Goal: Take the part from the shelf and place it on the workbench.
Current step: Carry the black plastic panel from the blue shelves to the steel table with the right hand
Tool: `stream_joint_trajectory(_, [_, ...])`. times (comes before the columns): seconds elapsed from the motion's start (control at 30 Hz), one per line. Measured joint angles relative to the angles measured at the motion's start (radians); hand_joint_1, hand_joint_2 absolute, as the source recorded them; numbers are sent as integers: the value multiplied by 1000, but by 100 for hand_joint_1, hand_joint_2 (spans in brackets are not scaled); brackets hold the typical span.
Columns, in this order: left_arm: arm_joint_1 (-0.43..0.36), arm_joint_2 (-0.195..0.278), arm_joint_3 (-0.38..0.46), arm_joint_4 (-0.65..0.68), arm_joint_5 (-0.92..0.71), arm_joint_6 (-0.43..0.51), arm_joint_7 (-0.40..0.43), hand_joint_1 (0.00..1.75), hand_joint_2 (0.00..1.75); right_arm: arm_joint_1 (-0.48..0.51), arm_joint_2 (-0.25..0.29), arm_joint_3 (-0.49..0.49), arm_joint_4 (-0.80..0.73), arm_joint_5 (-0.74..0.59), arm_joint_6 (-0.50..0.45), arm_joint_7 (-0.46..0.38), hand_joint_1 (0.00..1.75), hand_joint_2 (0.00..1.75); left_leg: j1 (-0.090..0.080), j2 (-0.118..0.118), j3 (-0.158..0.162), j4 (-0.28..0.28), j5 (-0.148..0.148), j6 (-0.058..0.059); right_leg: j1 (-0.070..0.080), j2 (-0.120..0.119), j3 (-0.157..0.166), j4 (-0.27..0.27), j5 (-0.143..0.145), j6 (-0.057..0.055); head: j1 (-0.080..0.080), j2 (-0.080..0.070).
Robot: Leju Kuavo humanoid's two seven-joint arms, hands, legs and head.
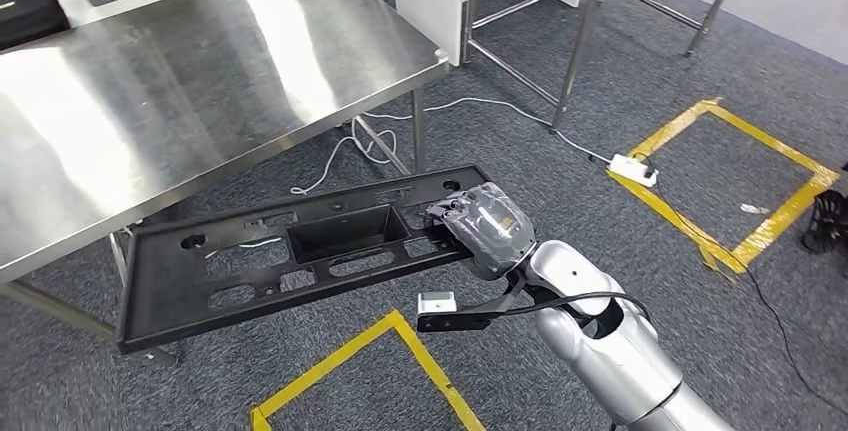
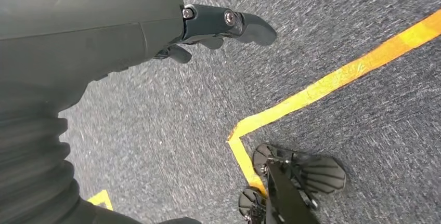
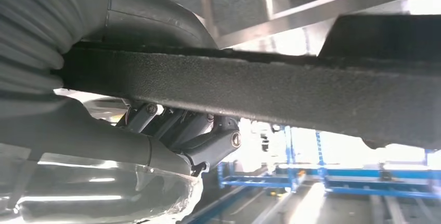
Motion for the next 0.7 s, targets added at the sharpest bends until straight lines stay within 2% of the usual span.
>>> stream_joint_trajectory(0.03, [-2, 1, 1, 0, 0, 1, 0, 0, 175, -3, 1, 0, 0, -1, 0, 0, 175, 175, -6, 17, 20, -40, 10, 8, 2, -10, 2, -1, -2, 3, 0, 0])
stream_joint_trajectory(0.07, [-3, 2, 2, 0, 0, 3, 0, 0, 175, -5, 1, 0, 0, -1, 0, 0, 175, 175, -11, 23, 26, -54, 8, 13, 2, -20, 3, -2, -4, 6, 1, 0])
stream_joint_trajectory(0.13, [-2, 4, 4, 0, 0, 8, 1, 0, 175, -7, 4, 0, 0, -1, 2, 0, 175, 175, -13, -1, 30, -63, 12, 22, 5, -40, 7, -6, -8, 15, 0, 0])
stream_joint_trajectory(0.17, [-1, 4, 6, 0, 0, 9, 2, 0, 175, -9, 6, 0, 0, -1, 3, -1, 175, 175, -10, -14, 37, -73, 16, 26, 5, -32, 8, 0, -13, 18, 1, 0])
stream_joint_trajectory(0.2, [0, 4, 7, 0, 0, 10, 3, 0, 175, -11, 8, 0, 0, -2, 4, -1, 175, 175, -6, -26, 46, -84, 22, 31, 6, -8, 1, 22, -25, 19, 1, 0])
stream_joint_trajectory(0.27, [-2, 2, 9, 1, 1, 10, 4, 0, 175, -13, 6, 0, 0, -4, 7, -1, 175, 175, 2, -53, 56, -96, 30, 36, 0, 60, -44, 126, -69, 16, 7, 0])
stream_joint_trajectory(0.3, [-4, 1, 10, 1, 1, 11, 4, 0, 175, -14, 4, 0, 1, -5, 8, -2, 175, 175, 4, -68, 56, -96, 31, 37, -2, 81, -79, 193, -94, 14, 8, 0])
stream_joint_trajectory(0.33, [-4, 1, 10, 1, 1, 11, 5, 0, 175, -12, 3, 0, 2, -6, 10, -4, 175, 175, 5, -85, 55, -96, 31, 37, -6, 89, -109, 245, -110, 17, 11, 0])
stream_joint_trajectory(0.37, [-4, 0, 11, 1, 1, 11, 5, 0, 175, -11, 1, 0, 2, -7, 11, -5, 175, 175, 5, -102, 55, -95, 30, 36, -10, 92, -126, 269, -111, 24, 11, 0])
stream_joint_trajectory(0.4, [-3, -1, 11, 2, 1, 11, 6, 0, 175, -11, 0, 1, 3, -7, 12, -7, 175, 175, 7, -120, 56, -94, 30, 33, -15, 94, -124, 251, -94, 35, 11, 0])
stream_joint_trajectory(0.43, [-2, -1, 11, 3, 1, 11, 6, 0, 175, -11, -1, 1, 3, -8, 13, -9, 175, 175, 9, -137, 57, -92, 28, 30, -20, 99, -103, 196, -63, 48, 11, 0])
stream_joint_trajectory(0.47, [0, -2, 11, 3, 1, 11, 7, 0, 175, -11, -2, 1, 3, -8, 13, -11, 175, 175, 11, -153, 56, -88, 26, 24, -28, 115, -74, 122, -29, 61, 11, 0])
stream_joint_trajectory(0.5, [1, -1, 12, 4, 2, 12, 7, 0, 175, -12, -2, 1, 3, -9, 13, -12, 175, 175, 12, -166, 54, -81, 22, 16, -33, 129, -46, 58, -1, 68, 14, 0])
stream_joint_trajectory(0.53, [1, -1, 12, 4, 2, 13, 7, 0, 175, -14, -1, 1, 4, -10, 14, -13, 175, 175, 12, -177, 50, -76, 19, 9, -36, 140, -27, 17, 14, 67, 14, 0])
stream_joint_trajectory(0.57, [2, 0, 12, 4, 2, 14, 8, 0, 175, -15, 0, 2, 4, -12, 14, -14, 175, 175, 12, -187, 46, -73, 17, 2, -35, 146, -19, 0, 20, 61, 14, 0])
stream_joint_trajectory(0.63, [7, 1, 14, 5, 2, 15, 8, 0, 175, -18, 4, 5, 5, -13, 14, -15, 175, 175, 16, -201, 40, -72, 16, -6, -31, 129, -16, 2, 19, 42, 11, 0])
stream_joint_trajectory(0.67, [10, 1, 16, 6, 2, 16, 9, 0, 175, -20, 5, 7, 5, -14, 15, -15, 175, 175, 17, -196, 38, -67, 13, -9, -31, 121, -15, 1, 19, 35, 10, 0])
stream_joint_trajectory(0.7, [12, 1, 17, 6, 2, 16, 9, 0, 175, -22, 7, 8, 5, -15, 15, -15, 175, 175, 18, -173, 29, -48, 1, -12, -31, 112, -12, 0, 18, 27, 6, 0])
